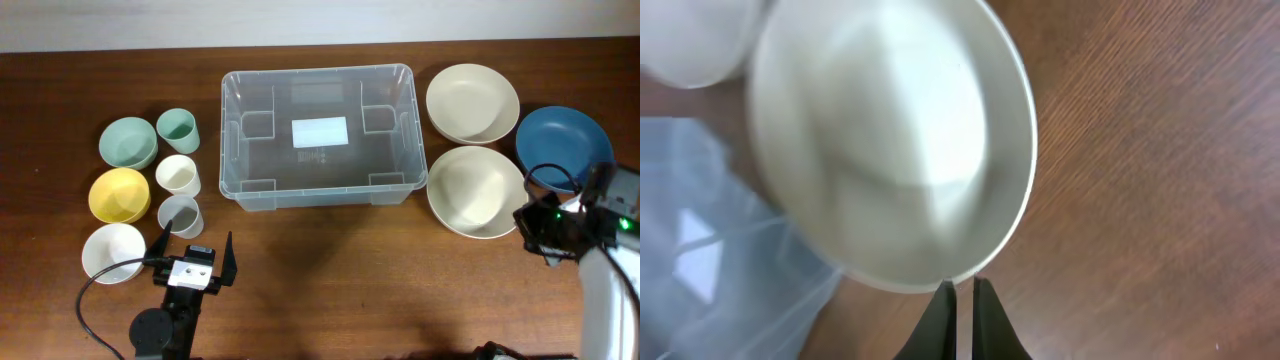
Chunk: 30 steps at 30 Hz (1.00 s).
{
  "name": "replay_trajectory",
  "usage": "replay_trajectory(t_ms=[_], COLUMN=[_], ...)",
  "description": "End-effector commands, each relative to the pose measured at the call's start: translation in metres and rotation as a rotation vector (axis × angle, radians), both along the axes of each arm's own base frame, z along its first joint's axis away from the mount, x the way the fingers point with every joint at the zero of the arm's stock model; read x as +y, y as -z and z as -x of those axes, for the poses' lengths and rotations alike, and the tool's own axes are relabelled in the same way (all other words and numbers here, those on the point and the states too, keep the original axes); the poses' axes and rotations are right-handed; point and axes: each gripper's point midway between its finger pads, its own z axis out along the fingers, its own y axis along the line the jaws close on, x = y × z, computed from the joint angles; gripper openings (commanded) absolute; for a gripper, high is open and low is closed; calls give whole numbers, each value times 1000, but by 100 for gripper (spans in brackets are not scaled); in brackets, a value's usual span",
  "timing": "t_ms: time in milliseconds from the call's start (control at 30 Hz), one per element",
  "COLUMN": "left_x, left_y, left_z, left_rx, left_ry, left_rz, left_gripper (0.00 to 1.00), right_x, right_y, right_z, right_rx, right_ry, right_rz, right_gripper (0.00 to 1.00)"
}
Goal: Pack container
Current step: 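Close the right gripper on the cream bowl's rim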
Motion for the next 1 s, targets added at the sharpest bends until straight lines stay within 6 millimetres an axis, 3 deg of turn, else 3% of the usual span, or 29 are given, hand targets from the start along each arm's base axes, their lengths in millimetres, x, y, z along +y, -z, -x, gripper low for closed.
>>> replay_trajectory(t_ms=[0,67,133,233,500,700,833,967], left_x=[0,0,0,0,0,0,0,0], left_y=[1,1,1,1,1,2,2,1], left_z=[0,0,0,0,0,0,0,0], left_rx=[-1,-1,-1,-1,-1,-1,-1,-1], left_ry=[4,4,4,4,4,4,4,4], left_rz=[-7,-7,-7,-7,-7,-7,-7,-7], left_gripper=[100,100,100,100,100,100,100,100], right_x=[-2,-5,-15,-20,-19,-16,-16,-17], right_y=[-35,-40,-35,-13,67,116,134,137], right_z=[2,5,13,20,1,-12,-10,-13], right_rx=[-95,-105,-53,38,159,234,279,273], right_ry=[-2,13,41,56,29,12,11,11], right_rz=[59,91,137,142,18,-71,-94,-90], right_gripper=[3,4,36,45,49,49,49,45])
